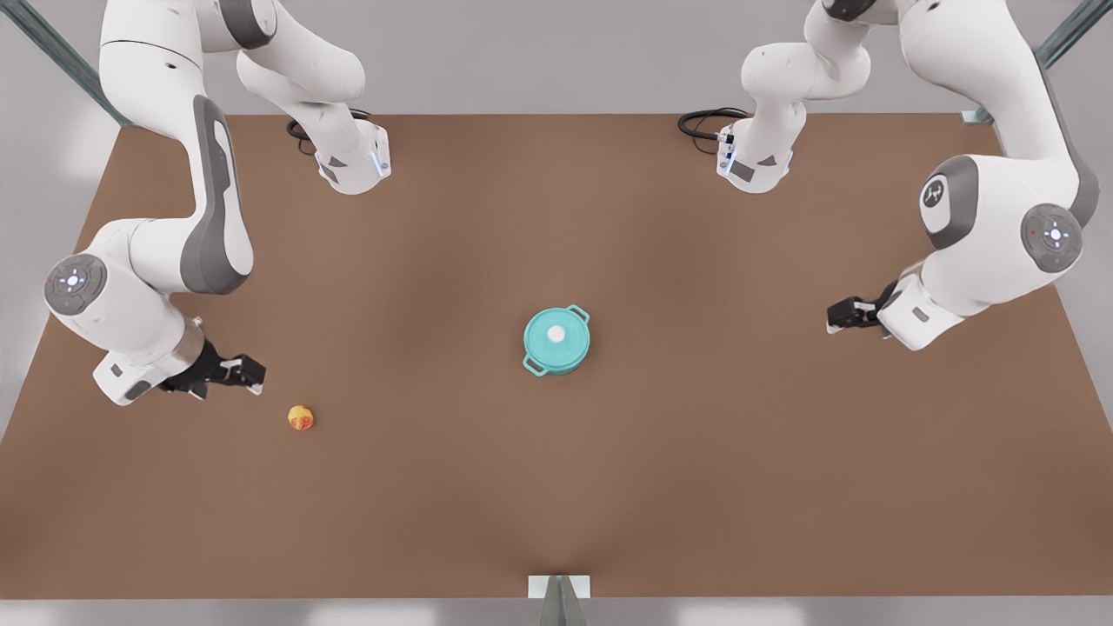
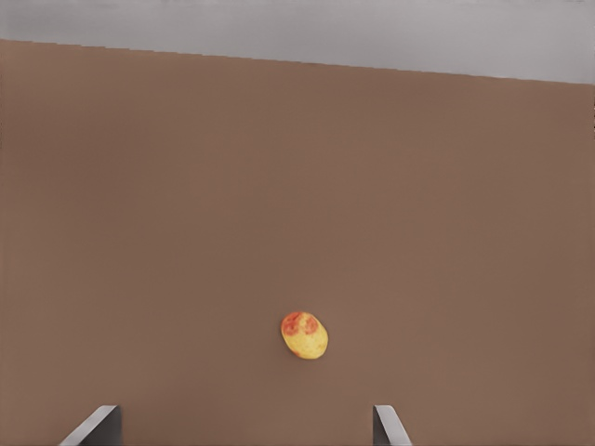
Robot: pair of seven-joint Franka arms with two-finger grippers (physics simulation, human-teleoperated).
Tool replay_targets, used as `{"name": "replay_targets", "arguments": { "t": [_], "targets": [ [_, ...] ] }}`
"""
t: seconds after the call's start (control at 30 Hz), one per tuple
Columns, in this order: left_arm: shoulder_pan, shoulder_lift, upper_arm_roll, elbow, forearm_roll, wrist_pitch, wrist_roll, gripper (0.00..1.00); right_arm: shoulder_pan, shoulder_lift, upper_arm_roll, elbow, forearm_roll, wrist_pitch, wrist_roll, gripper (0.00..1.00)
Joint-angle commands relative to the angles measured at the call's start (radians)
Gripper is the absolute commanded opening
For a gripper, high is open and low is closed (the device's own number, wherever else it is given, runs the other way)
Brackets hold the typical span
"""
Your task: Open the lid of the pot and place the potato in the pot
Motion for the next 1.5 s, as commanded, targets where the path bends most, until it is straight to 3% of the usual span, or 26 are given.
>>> {"name": "replay_targets", "arguments": {
  "t": [0.0,0.1,0.2,0.27,0.37,0.57,0.83,1.17,1.23,1.47],
  "targets": [
    [0.005,0.001,-0.001,0.001,-0.001,0.055,-0.015,1.00,0.000,-0.001,0.000,0.001,0.000,0.054,-0.031,1.00],
    [-0.016,0.047,-0.007,0.056,-0.032,0.074,-0.025,1.00,0.007,-0.001,0.006,0.001,-0.006,0.052,-0.046,1.00],
    [-0.261,0.112,-0.008,-0.030,0.039,0.164,-0.304,1.00,0.056,0.002,0.009,0.001,-0.047,0.026,-0.340,1.00],
    [-0.443,0.236,-0.007,0.113,0.085,0.160,-0.609,1.00,0.092,0.014,0.008,0.002,-0.057,0.028,-0.413,1.00],
    [-0.525,0.441,-0.037,0.331,0.074,0.187,-0.989,1.00,0.105,0.053,0.009,0.002,-0.044,0.028,-0.499,1.00],
    [-0.651,0.610,-0.063,0.452,0.132,0.305,-1.203,1.00,0.103,0.137,0.012,-0.090,-0.055,0.204,-0.528,1.00],
    [-0.700,0.646,-0.065,0.428,0.180,0.301,-1.200,1.00,0.017,0.238,-0.014,-0.088,-0.055,0.340,-0.727,1.00],
    [-0.734,0.589,-0.068,0.256,0.181,0.286,-1.155,1.00,0.019,0.323,-0.012,-0.070,-0.066,0.397,-0.827,1.00],
    [-0.737,0.601,-0.068,0.217,0.181,0.382,-1.170,1.00,0.020,0.353,-0.012,-0.070,-0.064,0.397,-0.873,1.00],
    [-0.743,0.613,-0.068,0.176,0.181,0.459,-1.180,1.00,0.000,0.337,-0.014,-0.168,-0.061,0.397,-0.884,1.00]
  ]
}}
